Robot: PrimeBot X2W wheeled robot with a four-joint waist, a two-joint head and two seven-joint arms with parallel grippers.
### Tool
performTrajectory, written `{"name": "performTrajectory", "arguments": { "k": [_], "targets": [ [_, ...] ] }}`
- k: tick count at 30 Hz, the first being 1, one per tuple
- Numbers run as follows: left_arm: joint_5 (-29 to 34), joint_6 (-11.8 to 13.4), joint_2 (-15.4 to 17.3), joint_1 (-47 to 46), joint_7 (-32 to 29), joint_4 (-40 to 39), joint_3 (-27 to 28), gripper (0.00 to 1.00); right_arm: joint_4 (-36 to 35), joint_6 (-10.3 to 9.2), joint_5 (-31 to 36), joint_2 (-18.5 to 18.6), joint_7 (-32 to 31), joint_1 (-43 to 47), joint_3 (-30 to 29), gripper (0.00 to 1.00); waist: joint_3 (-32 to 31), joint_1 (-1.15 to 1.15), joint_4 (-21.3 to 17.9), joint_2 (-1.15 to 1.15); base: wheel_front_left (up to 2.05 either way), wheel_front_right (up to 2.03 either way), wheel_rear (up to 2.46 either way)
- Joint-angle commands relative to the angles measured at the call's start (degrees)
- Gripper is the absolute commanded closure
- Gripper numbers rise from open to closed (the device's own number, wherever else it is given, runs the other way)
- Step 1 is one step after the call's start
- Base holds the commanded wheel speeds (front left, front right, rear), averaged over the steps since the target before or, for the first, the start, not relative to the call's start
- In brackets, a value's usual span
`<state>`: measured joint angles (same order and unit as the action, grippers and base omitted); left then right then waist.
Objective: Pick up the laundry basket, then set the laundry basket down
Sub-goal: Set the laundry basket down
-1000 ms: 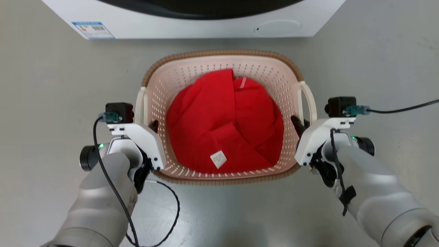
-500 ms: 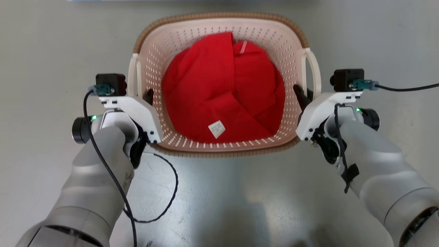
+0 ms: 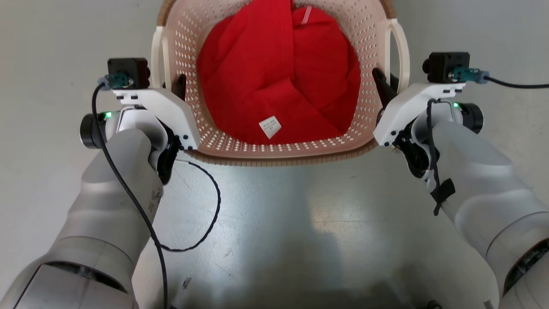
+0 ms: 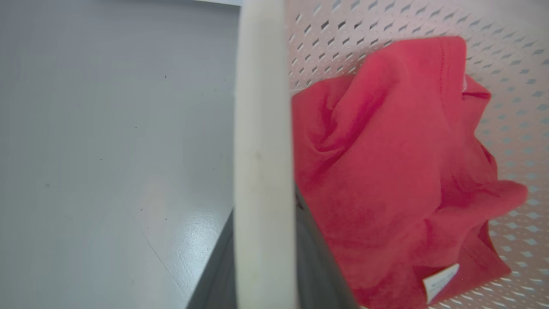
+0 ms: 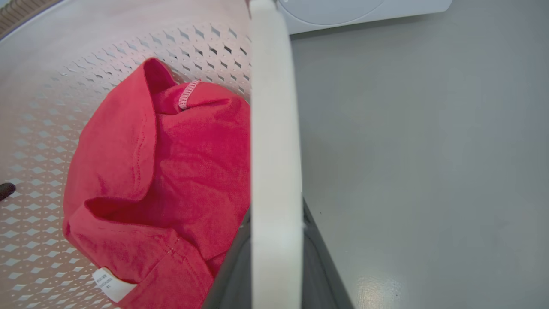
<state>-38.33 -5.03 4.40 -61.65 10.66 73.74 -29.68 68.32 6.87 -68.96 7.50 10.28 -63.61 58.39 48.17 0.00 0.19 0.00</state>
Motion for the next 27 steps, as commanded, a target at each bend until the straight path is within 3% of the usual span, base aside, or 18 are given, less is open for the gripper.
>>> {"name": "performTrajectory", "arguments": {
  "k": [1,27],
  "targets": [
    [0.5,0.2,2.7,-0.4,0.3,-0.1,0.3,1.0,-0.5,0.62,-0.1,0.0,1.4,0.8,0.6,1.0,0.7,0.0,0.2,0.0,0.0,0.0,0.0],
    [0.5,1.2,2.9,-4.2,3.3,0.1,-0.8,1.0,-0.5,0.62,-2.0,-0.4,3.4,-2.4,2.6,1.0,6.3,0.0,0.2,0.0,0.0,0.0,0.0]
  ]
}}
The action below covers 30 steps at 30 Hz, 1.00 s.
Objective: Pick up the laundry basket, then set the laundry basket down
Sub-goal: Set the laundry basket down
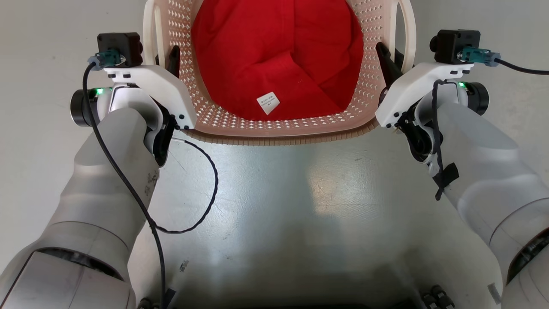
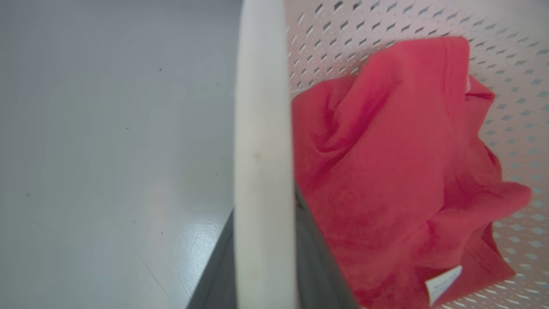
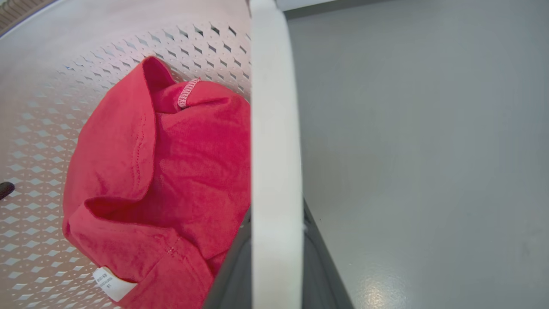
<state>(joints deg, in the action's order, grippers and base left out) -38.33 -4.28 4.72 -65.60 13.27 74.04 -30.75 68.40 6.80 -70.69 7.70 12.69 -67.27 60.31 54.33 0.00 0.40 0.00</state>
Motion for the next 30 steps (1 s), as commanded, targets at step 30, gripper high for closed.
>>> {"name": "performTrajectory", "arguments": {
  "k": [30],
  "targets": [
    [0.0,0.1,3.0,-1.5,1.7,-0.1,0.0,1.0,0.1,0.69,-1.7,-1.3,2.1,0.0,2.0,0.91,2.2,0.0,-0.5,0.0,0.0,0.0,0.0]
  ]
}}
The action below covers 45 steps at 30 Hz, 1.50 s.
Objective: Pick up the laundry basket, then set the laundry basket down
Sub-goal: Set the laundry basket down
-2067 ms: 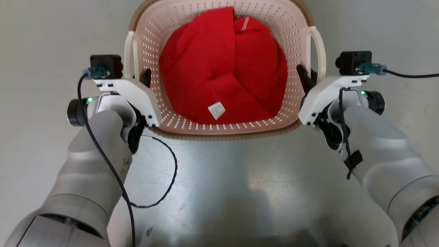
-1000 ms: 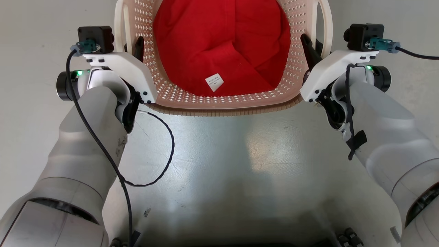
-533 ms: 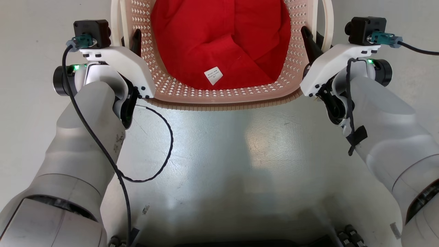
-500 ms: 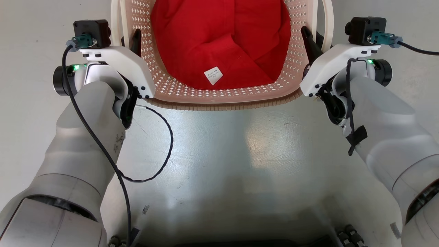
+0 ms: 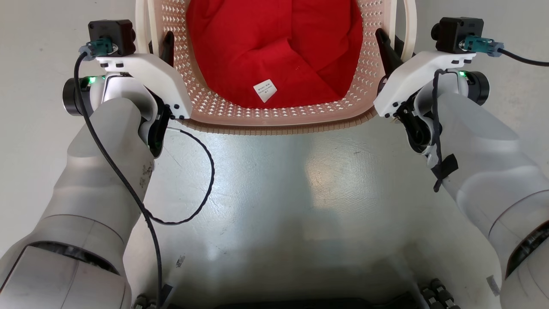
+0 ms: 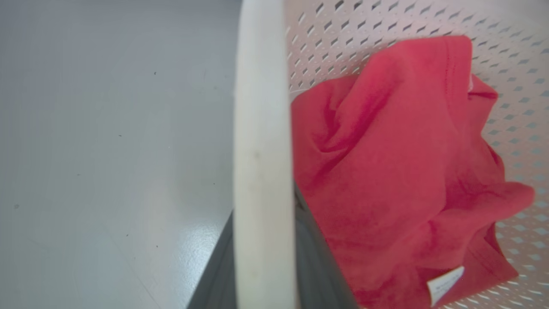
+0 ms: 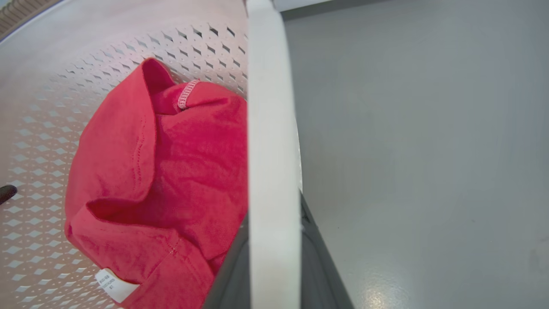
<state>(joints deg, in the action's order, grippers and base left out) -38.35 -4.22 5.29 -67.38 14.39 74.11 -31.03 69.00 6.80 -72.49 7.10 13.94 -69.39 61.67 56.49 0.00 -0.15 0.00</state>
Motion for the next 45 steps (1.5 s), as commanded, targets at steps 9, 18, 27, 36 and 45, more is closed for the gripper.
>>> {"name": "performTrajectory", "arguments": {
  "k": [9,18,27,36,45],
  "targets": [
    [-0.3,0.1,2.2,0.4,-0.1,-0.2,-0.2,0.0,0.2,0.69,-0.7,-1.0,0.4,2.3,1.3,0.0,0.1,0.0,0.1,0.0,0.0,0.0,0.0],
    [-0.5,0.3,2.0,0.7,0.0,-0.2,-0.6,0.0,1.0,0.69,-1.5,-1.1,-0.1,2.5,1.8,0.0,-0.4,0.0,0.2,0.0,0.0,0.0,0.0],
    [-1.5,0.3,2.3,2.2,-1.3,-0.2,-0.6,0.0,1.8,0.69,-2.2,-1.3,-0.9,3.4,2.4,0.0,-2.3,0.0,-0.2,0.0,0.0,0.0,0.0],
    [-2.2,0.8,3.3,4.7,-1.8,-0.2,-0.5,0.0,2.4,0.69,-3.1,-1.4,-2.4,4.9,2.7,0.0,-5.6,0.0,-0.9,0.0,0.0,0.0,0.0],
    [-2.9,0.7,3.7,7.9,-0.6,-0.2,-0.3,0.0,2.4,0.69,-3.4,-0.7,-1.8,7.8,3.3,0.0,-11.7,0.0,-1.0,0.0,0.0,0.0,0.0]
  ]
}}
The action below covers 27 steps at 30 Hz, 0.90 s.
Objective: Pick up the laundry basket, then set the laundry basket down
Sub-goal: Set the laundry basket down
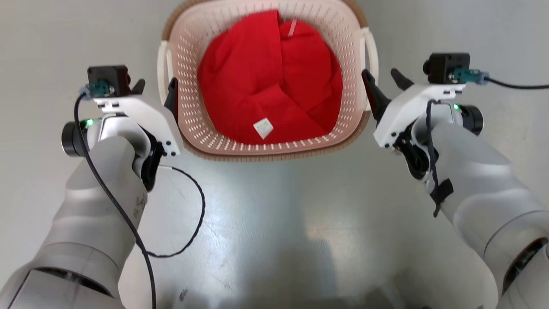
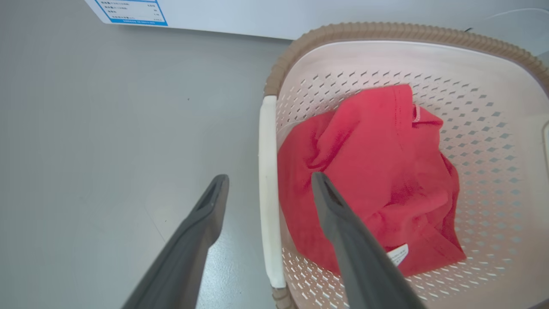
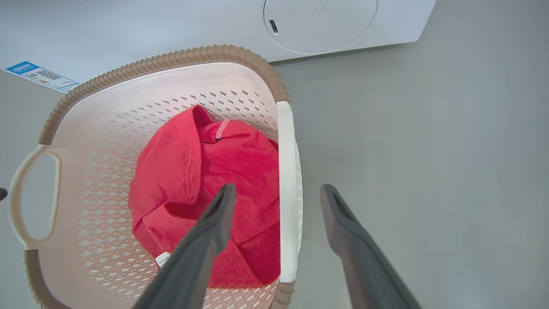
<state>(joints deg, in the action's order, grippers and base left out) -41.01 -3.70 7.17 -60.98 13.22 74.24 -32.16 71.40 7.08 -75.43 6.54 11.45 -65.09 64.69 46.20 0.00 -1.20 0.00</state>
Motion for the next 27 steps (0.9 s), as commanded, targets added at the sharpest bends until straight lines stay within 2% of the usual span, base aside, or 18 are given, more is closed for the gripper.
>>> {"name": "performTrajectory", "arguments": {
  "k": [1,9,16,27],
  "targets": [
    [-0.3,0.1,1.8,1.9,0.8,-0.3,0.8,0.0,-0.1,0.41,-0.4,-0.1,0.8,3.9,0.4,0.0,-2.3,0.0,0.1,0.0,0.0,0.0,0.0],
    [-0.5,-0.6,1.4,6.2,1.7,-2.5,1.8,0.0,-1.6,0.41,-0.4,0.7,2.6,7.5,0.6,0.0,-10.4,0.0,0.0,0.0,0.0,0.0,0.0],
    [1.8,0.9,2.5,11.6,1.8,-9.3,3.6,0.0,-3.3,0.41,0.7,1.9,3.5,11.3,0.4,0.0,-17.5,0.0,-0.1,0.0,0.0,0.0,0.0],
    [4.8,1.9,2.5,22.7,1.8,-19.4,8.9,0.0,-7.7,0.41,8.1,4.2,3.5,17.6,-6.2,0.0,-28.2,0.0,-0.5,0.0,0.0,0.0,0.0]
  ]
}}
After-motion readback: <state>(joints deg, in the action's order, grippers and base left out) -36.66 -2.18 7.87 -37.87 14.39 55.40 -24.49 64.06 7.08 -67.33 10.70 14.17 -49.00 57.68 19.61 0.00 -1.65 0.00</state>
